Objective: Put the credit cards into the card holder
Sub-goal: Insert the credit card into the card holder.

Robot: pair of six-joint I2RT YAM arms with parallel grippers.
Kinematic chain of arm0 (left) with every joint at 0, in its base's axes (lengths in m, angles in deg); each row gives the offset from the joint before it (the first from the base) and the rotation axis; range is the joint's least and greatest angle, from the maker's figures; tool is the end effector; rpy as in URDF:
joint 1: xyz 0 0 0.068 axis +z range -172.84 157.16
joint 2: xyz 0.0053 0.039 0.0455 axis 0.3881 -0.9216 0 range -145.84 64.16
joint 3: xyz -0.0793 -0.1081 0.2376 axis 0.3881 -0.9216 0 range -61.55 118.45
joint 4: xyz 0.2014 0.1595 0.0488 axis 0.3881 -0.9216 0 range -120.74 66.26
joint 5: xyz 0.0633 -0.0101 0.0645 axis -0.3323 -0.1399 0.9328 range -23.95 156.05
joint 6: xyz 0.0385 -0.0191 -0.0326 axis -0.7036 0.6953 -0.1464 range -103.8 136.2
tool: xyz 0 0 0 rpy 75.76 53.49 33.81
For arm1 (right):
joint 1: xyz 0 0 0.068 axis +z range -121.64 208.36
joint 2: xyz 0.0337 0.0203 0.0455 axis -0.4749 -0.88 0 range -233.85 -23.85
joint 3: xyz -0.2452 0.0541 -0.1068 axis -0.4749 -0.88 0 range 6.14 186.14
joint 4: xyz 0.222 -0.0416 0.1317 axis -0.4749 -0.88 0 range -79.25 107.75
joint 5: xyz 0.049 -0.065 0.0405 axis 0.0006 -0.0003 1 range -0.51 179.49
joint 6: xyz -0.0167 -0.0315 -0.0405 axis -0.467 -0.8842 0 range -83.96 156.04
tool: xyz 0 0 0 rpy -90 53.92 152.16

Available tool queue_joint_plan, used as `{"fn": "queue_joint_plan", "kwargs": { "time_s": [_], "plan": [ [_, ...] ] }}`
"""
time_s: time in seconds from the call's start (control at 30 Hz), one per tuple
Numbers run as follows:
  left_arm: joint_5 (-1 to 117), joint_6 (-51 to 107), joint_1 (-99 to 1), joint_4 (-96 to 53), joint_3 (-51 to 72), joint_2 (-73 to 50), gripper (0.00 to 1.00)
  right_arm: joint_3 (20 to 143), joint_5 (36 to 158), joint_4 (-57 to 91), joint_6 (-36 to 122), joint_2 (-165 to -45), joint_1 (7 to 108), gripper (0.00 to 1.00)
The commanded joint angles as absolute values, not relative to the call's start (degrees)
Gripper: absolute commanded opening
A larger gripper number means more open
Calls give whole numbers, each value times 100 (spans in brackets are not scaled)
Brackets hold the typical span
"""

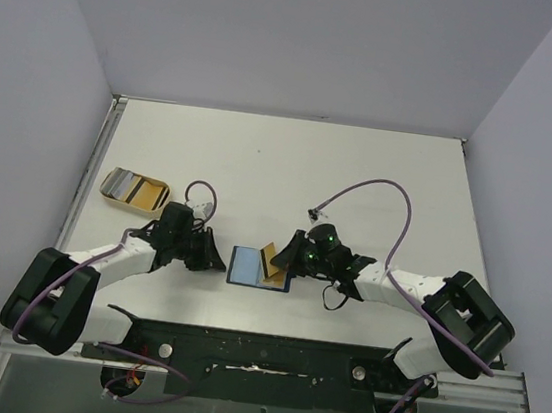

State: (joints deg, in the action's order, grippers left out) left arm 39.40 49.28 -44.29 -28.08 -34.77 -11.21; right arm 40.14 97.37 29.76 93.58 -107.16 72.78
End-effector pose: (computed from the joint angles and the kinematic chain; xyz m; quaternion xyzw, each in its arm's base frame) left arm 0.2029 -0.0969 0.1404 -0.0205 0.9253 -0.3360 0.1749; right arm 0.1976 0.2004 0.1629 0.0718 0.8916 0.3828 0.2309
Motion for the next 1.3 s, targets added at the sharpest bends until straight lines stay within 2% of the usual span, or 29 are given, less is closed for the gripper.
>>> {"fn": "queue_joint_plan", "kwargs": {
  "time_s": [0.0, 0.73, 1.27],
  "plan": [
    [4033, 5038, -4493, -2434, -3597, -897, 0, 3990, 9766, 3263, 9405, -10779, 7325, 1],
    [4364, 5355, -4967, -1996, -3701, -1307, 0, 4009, 9927, 3367, 9422, -11062, 7318, 2],
    [4575, 5411, -5117, -1963, -3670, -1397, 0, 3659, 10240, 4138, 9629, -11157, 7150, 6]
  ]
}}
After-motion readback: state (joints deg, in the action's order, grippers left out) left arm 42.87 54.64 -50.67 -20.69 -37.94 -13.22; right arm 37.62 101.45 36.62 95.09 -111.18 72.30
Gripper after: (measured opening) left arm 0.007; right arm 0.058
